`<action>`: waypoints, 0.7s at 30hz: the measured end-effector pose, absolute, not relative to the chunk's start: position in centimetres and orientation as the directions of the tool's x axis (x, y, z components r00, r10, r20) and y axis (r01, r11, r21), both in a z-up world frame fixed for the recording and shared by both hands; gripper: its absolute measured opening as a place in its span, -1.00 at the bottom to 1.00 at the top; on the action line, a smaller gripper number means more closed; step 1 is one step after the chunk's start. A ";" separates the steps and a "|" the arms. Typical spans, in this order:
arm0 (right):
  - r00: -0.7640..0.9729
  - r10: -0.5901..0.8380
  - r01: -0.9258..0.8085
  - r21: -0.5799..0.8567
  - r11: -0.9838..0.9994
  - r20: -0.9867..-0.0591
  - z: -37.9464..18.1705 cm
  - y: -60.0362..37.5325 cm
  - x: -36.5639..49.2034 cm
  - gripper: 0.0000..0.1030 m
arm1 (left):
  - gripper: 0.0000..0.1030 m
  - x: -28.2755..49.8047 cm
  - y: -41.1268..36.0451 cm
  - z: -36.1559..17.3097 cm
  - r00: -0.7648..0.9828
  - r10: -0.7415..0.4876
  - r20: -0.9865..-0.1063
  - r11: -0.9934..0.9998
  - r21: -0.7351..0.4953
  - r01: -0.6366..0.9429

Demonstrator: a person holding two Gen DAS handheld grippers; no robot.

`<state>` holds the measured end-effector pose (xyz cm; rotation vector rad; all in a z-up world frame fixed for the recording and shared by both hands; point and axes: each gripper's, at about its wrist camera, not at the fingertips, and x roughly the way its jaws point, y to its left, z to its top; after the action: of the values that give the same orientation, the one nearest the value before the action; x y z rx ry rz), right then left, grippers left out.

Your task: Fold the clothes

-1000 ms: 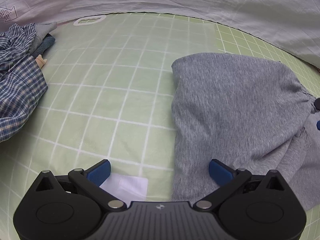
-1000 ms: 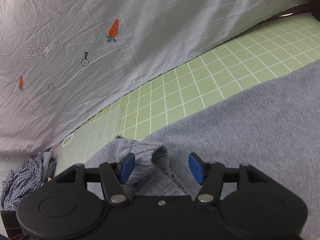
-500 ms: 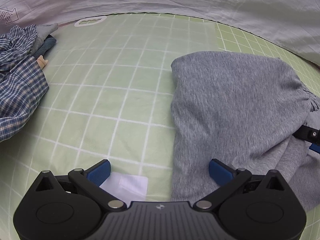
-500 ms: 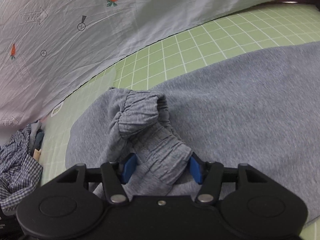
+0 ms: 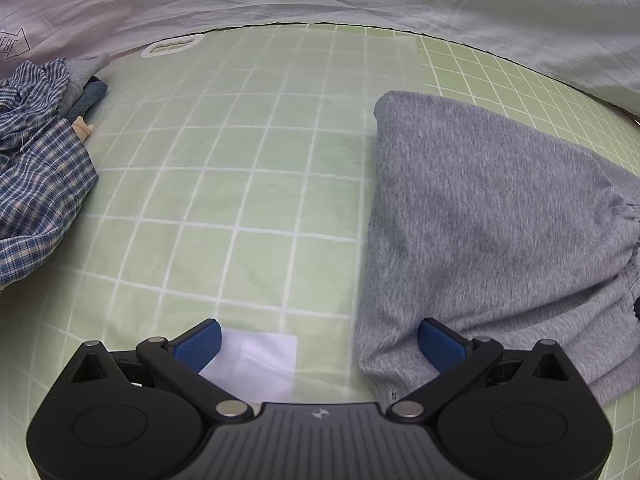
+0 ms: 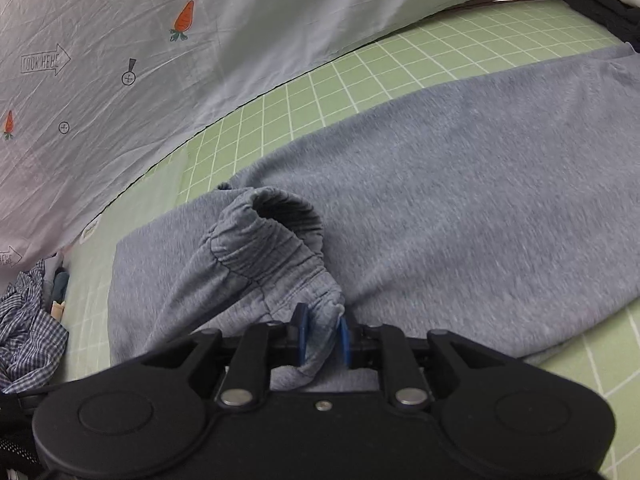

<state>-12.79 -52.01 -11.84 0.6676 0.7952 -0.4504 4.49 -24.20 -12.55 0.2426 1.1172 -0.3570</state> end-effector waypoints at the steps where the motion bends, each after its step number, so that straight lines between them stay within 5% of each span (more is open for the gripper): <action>1: 0.619 -0.147 0.604 0.347 0.717 -0.772 -11.6 -51.9 -12.8 -0.12 | 1.00 4.4 -24.1 -12.5 0.393 -0.157 -0.906 0.917 0.014 0.398; 3: 0.607 -0.180 0.611 0.310 0.729 -0.774 -11.2 -51.9 -13.0 0.06 | 1.00 4.1 -24.1 -12.2 0.398 -0.152 -0.905 0.918 0.019 0.395; 7: 0.554 -0.226 0.658 0.255 0.709 -0.801 -11.4 -52.6 -13.7 0.74 | 1.00 3.4 -24.8 -11.1 0.428 -0.144 -0.892 0.916 0.043 0.398; 12: 0.515 -0.280 0.692 0.200 0.694 -0.810 -11.4 -54.4 -16.3 0.94 | 1.00 2.3 -26.5 -9.3 0.482 -0.141 -0.865 0.910 0.079 0.408; 21: 0.456 -0.337 0.735 0.134 0.665 -0.824 -11.9 -59.5 -21.6 0.96 | 1.00 -0.3 -34.0 -8.0 0.511 -0.182 -0.840 0.860 0.116 0.497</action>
<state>-21.62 -59.52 -11.91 0.5223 0.8644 -0.6992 -0.30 -33.96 -8.01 0.3667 0.9523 -0.4199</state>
